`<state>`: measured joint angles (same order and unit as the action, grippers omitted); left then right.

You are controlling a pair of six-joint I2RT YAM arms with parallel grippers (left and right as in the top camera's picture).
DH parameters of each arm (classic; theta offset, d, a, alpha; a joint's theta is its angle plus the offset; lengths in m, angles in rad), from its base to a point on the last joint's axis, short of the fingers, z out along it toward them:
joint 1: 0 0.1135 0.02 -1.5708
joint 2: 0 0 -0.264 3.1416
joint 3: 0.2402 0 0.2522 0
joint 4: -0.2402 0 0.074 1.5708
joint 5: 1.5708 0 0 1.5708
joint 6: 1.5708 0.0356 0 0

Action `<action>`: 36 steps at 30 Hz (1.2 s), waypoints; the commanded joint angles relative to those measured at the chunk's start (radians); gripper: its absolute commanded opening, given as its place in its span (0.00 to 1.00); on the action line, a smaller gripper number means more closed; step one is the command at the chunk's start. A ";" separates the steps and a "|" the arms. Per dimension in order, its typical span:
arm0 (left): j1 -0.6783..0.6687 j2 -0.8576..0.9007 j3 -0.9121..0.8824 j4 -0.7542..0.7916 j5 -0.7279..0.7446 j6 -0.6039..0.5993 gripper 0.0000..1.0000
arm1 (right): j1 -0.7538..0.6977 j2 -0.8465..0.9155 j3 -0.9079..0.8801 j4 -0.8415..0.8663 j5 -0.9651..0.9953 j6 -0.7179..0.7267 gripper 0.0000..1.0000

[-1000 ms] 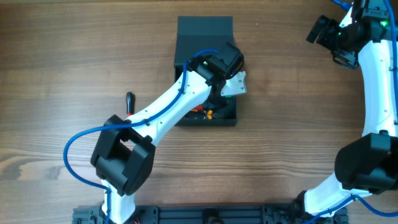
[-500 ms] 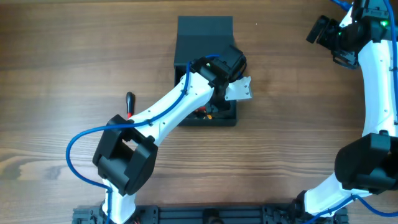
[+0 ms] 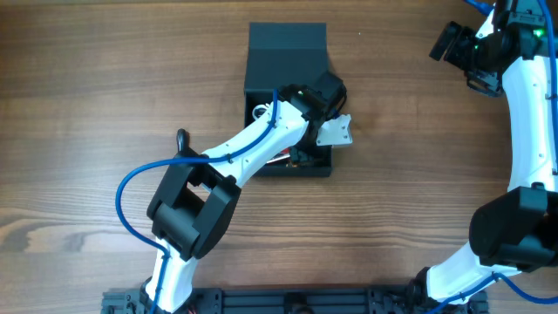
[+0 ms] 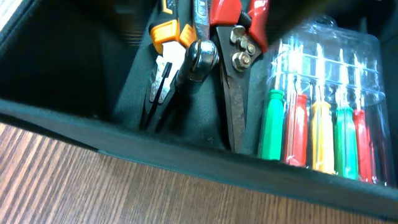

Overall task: Pack container
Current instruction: 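Carry the wrench right into the green box and open the left gripper, then move the left gripper over the red-handled screwdriver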

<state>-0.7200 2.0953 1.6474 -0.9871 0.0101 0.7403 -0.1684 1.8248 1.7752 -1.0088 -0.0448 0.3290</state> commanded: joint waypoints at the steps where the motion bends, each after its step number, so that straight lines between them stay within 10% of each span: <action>1: -0.001 -0.037 0.066 0.002 0.008 -0.113 0.99 | 0.000 0.016 -0.003 0.003 -0.008 0.013 1.00; 14: 0.127 -0.320 0.217 -0.120 -0.351 -0.484 1.00 | 0.001 0.016 -0.003 0.003 -0.008 0.012 1.00; 25: 0.765 -0.175 0.217 -0.295 -0.018 -0.776 0.98 | 0.000 0.016 -0.003 0.003 -0.008 0.013 1.00; 36: 0.738 0.106 0.216 -0.333 0.009 -0.798 0.85 | 0.001 0.016 -0.003 0.003 -0.008 0.013 1.00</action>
<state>0.0452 2.1494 1.8618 -1.3239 -0.0051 -0.0368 -0.1684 1.8248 1.7752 -1.0088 -0.0448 0.3290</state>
